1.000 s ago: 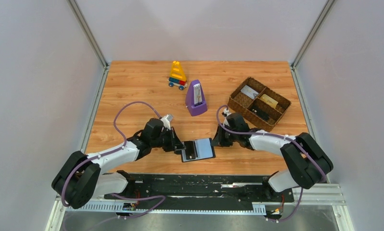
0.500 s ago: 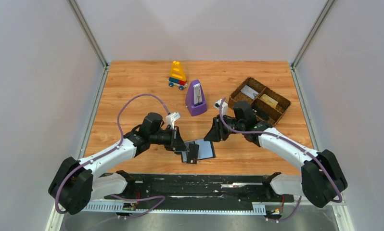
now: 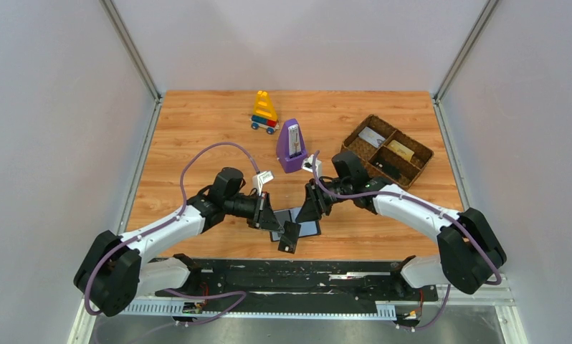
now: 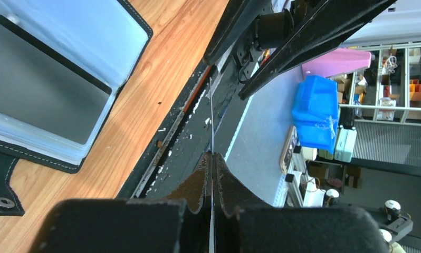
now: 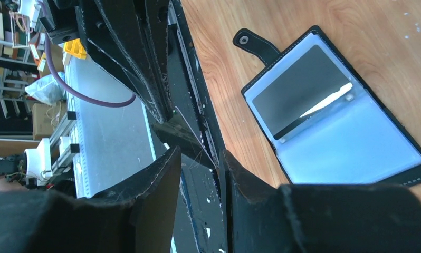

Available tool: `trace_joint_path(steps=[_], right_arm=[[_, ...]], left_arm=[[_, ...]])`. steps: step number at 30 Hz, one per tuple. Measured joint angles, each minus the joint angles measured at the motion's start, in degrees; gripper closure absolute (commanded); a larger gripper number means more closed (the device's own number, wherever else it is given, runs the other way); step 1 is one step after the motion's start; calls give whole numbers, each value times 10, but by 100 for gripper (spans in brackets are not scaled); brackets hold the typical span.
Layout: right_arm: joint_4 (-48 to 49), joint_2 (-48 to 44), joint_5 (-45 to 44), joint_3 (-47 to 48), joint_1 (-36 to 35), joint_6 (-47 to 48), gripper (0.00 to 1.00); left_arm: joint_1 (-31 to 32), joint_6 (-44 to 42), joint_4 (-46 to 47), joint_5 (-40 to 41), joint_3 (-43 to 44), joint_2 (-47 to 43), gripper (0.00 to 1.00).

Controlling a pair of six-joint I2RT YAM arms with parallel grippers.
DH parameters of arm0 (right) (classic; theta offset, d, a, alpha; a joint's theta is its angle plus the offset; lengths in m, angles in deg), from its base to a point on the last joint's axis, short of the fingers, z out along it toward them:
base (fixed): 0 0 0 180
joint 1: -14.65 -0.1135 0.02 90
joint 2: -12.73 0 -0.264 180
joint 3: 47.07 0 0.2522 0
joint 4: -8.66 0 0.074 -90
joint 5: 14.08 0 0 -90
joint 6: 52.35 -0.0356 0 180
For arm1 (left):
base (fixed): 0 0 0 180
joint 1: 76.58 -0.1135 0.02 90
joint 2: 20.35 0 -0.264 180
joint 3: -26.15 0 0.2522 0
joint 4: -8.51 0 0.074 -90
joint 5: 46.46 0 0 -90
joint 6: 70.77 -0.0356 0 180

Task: Take the credit cards out of the card holder
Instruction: Remove the credit card from the card holder, then place the credit card in the storage box.

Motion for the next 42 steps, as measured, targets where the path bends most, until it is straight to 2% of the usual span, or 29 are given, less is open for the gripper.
trace_joint_path(steps=[13, 17, 22, 25, 27, 28, 29, 30, 33, 34, 36, 42], right_arm=[[-10, 56, 30, 37, -25, 27, 66], [-16, 56, 42, 37, -28, 35, 74], [-21, 56, 64, 37, -30, 43, 99], [-24, 56, 86, 37, -30, 46, 100], [-24, 56, 91, 37, -30, 45, 100], [-24, 56, 91, 37, -30, 44, 100], [-24, 56, 91, 37, -30, 41, 100], [-23, 56, 91, 37, -30, 37, 100], [-20, 56, 83, 37, -30, 24, 100], [-20, 54, 78, 37, -29, 17, 100], [-20, 49, 68, 37, -24, 7, 100], [-20, 12, 26, 35, 24, -28, 100]], left_arm=[[0, 8, 14, -23, 0, 5, 100], [0, 10, 26, -28, 0, 7, 100], [0, 12, 32, -31, 0, 9, 100], [0, 11, 27, -29, 0, 11, 97], [0, 10, 23, -27, 0, 11, 84], [0, 7, 20, -24, 1, 11, 70], [0, 6, 15, -20, 2, 11, 62], [0, 5, 5, -11, 6, 11, 49], [0, -8, -29, 15, 21, 8, 28], [0, -10, -50, 31, 31, 5, 10], [0, -21, -83, 56, 54, -3, 1], [0, -71, -185, 144, 151, -26, 0]])
